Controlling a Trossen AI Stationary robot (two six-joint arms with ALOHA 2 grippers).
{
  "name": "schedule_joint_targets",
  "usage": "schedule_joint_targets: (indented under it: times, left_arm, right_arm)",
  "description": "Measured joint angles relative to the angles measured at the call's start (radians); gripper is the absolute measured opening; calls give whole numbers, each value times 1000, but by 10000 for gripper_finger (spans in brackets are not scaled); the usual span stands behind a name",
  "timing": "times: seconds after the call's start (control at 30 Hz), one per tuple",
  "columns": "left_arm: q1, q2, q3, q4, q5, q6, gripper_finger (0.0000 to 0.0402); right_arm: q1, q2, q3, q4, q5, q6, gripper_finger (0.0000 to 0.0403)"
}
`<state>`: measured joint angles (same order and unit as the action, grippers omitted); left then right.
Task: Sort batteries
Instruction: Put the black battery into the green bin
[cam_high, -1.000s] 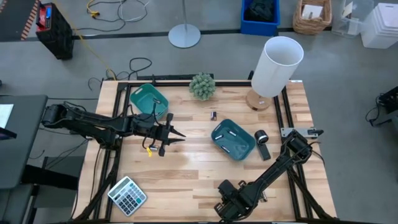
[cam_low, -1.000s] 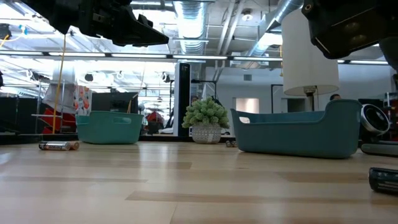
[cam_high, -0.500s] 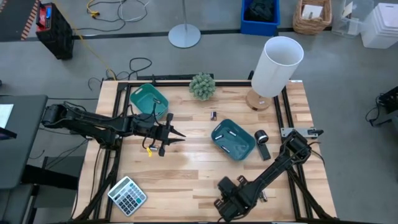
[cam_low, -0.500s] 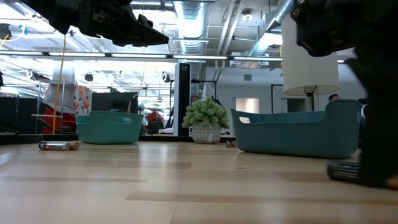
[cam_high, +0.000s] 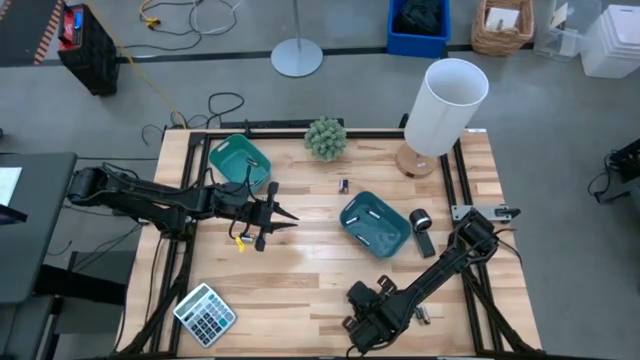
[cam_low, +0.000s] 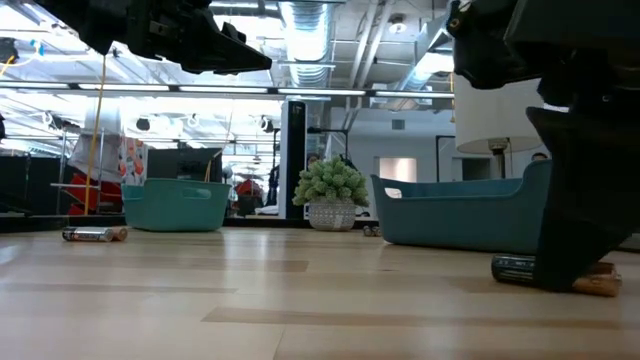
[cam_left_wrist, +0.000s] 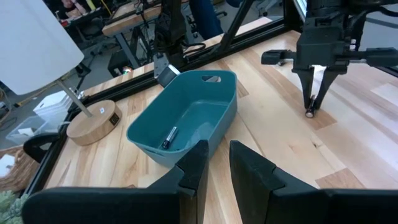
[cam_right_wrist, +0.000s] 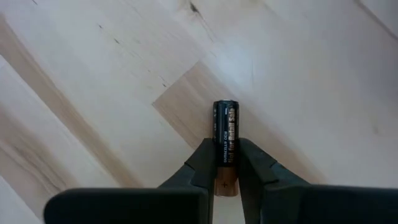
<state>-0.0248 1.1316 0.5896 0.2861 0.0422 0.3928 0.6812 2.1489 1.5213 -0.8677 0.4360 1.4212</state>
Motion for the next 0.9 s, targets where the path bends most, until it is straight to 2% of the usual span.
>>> schedule_joint_targets:
  times: [0.27, 0.53, 0.7, 0.9]
  left_arm:
    - [0, 0, 0, 2, -2, 0, 59]
    - [0, -14, 12, -21, -48, -2, 59]
    - [0, -87, 25, -40, -48, -39, 59]
    - [0, -218, 26, -120, -48, -65, 59]
  right_arm:
    - [-30, 3, 28, 13, 5, -130, 57]
    - [-71, 3, 71, 15, 11, -293, 57]
    - [-120, 1, 111, 30, 59, -442, 57]
    - [-207, 0, 148, 163, 94, -712, 57]
